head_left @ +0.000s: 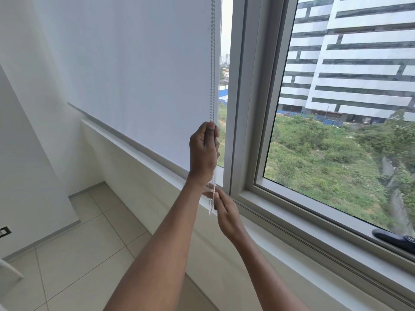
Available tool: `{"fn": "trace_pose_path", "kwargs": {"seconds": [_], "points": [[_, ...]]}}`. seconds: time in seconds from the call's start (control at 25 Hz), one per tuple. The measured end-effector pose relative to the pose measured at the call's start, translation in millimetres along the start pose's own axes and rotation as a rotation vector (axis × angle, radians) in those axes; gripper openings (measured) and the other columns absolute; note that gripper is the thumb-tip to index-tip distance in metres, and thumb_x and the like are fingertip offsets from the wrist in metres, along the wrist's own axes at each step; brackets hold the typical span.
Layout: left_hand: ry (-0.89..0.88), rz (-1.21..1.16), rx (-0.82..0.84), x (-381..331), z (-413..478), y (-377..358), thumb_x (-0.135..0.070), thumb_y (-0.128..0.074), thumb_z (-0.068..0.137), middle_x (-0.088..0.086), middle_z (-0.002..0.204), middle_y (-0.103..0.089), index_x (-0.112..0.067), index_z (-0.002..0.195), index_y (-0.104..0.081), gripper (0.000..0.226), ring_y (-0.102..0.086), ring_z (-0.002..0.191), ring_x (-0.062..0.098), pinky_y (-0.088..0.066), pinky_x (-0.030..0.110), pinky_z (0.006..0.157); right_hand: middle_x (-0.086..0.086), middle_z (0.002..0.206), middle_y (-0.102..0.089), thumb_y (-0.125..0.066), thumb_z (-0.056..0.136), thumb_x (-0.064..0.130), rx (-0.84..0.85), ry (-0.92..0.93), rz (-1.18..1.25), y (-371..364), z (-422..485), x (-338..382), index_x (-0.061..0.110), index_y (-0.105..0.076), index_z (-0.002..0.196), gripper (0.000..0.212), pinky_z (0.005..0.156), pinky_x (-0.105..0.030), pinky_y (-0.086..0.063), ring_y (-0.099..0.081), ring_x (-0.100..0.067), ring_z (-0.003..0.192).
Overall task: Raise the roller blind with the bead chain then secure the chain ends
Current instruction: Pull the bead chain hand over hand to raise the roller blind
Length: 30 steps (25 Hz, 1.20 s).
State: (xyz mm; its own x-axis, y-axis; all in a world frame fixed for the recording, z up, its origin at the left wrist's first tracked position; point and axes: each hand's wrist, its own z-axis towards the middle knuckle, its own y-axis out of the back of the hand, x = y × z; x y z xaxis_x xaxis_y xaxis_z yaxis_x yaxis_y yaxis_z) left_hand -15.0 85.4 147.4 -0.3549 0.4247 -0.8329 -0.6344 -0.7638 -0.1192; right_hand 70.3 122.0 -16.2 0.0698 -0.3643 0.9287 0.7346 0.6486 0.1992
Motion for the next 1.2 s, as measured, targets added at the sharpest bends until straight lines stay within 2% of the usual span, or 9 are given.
{"fn": "trace_pose_path", "kwargs": {"seconds": [0.08,0.2,0.32,0.44,0.56,0.76,0.88,1.0,1.2], "points": [[-0.006,0.055,-0.009,8.8,-7.1,4.0,-0.027,-0.04,0.117,-0.014,0.058,-0.038,-0.023,0.077,-0.048,0.041,-0.031,0.052,0.009,-0.033,0.023,0.047,0.0,0.129,-0.076,-0.037,0.117,0.02,-0.118,0.048,0.062,11.0,16.8,31.8,0.02,-0.062,0.147,0.039,0.109,-0.036,-0.05,-0.07,-0.01,0.118],[0.007,0.036,0.025,19.6,-19.2,3.9,-0.02,-0.043,0.117,-0.015,0.06,-0.05,-0.033,0.076,-0.056,0.045,-0.045,0.057,0.01,-0.042,0.027,0.054,-0.008,0.123,-0.077,-0.038,0.115,0.023,-0.179,0.235,0.149,20.2,63.2,119.3,0.012,-0.065,0.136,0.036,0.104,-0.045,-0.058,-0.075,-0.021,0.114],[0.061,0.025,0.029,22.9,-28.3,-3.2,-0.026,-0.043,0.114,-0.015,0.051,-0.039,-0.036,0.066,-0.049,0.05,-0.03,0.044,0.006,-0.029,0.024,0.046,-0.007,0.103,-0.075,-0.036,0.116,0.027,-0.082,0.364,0.214,22.1,111.4,203.9,0.014,-0.062,0.125,0.031,0.07,-0.04,-0.062,-0.075,-0.021,0.077],[0.073,0.008,0.018,23.5,-31.6,-6.2,-0.04,-0.042,0.111,-0.016,0.051,-0.035,-0.029,0.071,-0.047,0.042,-0.027,0.04,0.004,-0.027,0.018,0.042,0.0,0.072,-0.051,-0.036,0.113,0.022,-0.191,0.43,0.191,24.1,136.1,241.1,0.016,-0.061,0.097,0.03,0.049,-0.03,-0.038,-0.045,-0.016,0.053],[0.062,0.01,0.024,25.8,-33.4,-4.8,-0.036,-0.041,0.112,-0.017,0.05,-0.034,-0.031,0.07,-0.047,0.043,-0.028,0.04,0.004,-0.026,0.017,0.042,0.002,0.064,-0.038,-0.039,0.112,0.018,-0.283,0.476,0.145,20.8,137.6,235.4,0.022,-0.052,0.081,0.034,0.056,-0.036,-0.031,-0.034,-0.023,0.059],[0.165,0.021,0.078,49.5,-57.8,3.9,-0.026,-0.041,0.116,-0.016,0.054,-0.036,-0.026,0.075,-0.054,0.044,-0.028,0.045,0.005,-0.027,0.02,0.043,0.012,0.064,-0.038,-0.04,0.112,0.025,-0.309,0.441,0.118,8.8,118.6,195.4,0.023,-0.051,0.083,0.031,0.057,-0.039,-0.033,-0.035,-0.025,0.06],[0.216,0.081,0.13,65.6,-68.4,17.9,-0.02,-0.038,0.117,-0.008,0.058,-0.053,-0.015,0.081,-0.063,0.045,-0.053,0.054,0.004,-0.044,0.017,0.057,0.012,0.065,-0.037,-0.039,0.112,0.023,-0.292,0.4,0.079,6.1,103.2,164.1,0.019,-0.05,0.085,0.03,0.058,-0.039,-0.033,-0.035,-0.023,0.06],[0.245,0.1,0.118,63.3,-65.8,30.9,-0.025,-0.033,0.12,-0.01,0.085,-0.074,-0.012,0.1,-0.074,0.047,-0.069,0.091,-0.005,-0.051,0.013,0.084,0.007,0.065,-0.038,-0.041,0.113,0.021,-0.281,0.334,0.063,2.7,85.1,137.9,0.015,-0.049,0.085,0.03,0.056,-0.037,-0.034,-0.037,-0.022,0.059],[0.079,-0.057,0.07,11.1,-31.5,23.1,-0.024,-0.034,0.119,0.011,0.125,-0.079,-0.003,0.134,-0.069,0.043,-0.075,0.118,0.018,-0.057,0.028,0.099,0.001,0.068,-0.055,-0.043,0.114,0.011,-0.293,0.314,0.051,-1.5,55.3,107.0,0.015,-0.053,0.084,0.032,0.058,-0.035,-0.04,-0.047,-0.022,0.062]]}}
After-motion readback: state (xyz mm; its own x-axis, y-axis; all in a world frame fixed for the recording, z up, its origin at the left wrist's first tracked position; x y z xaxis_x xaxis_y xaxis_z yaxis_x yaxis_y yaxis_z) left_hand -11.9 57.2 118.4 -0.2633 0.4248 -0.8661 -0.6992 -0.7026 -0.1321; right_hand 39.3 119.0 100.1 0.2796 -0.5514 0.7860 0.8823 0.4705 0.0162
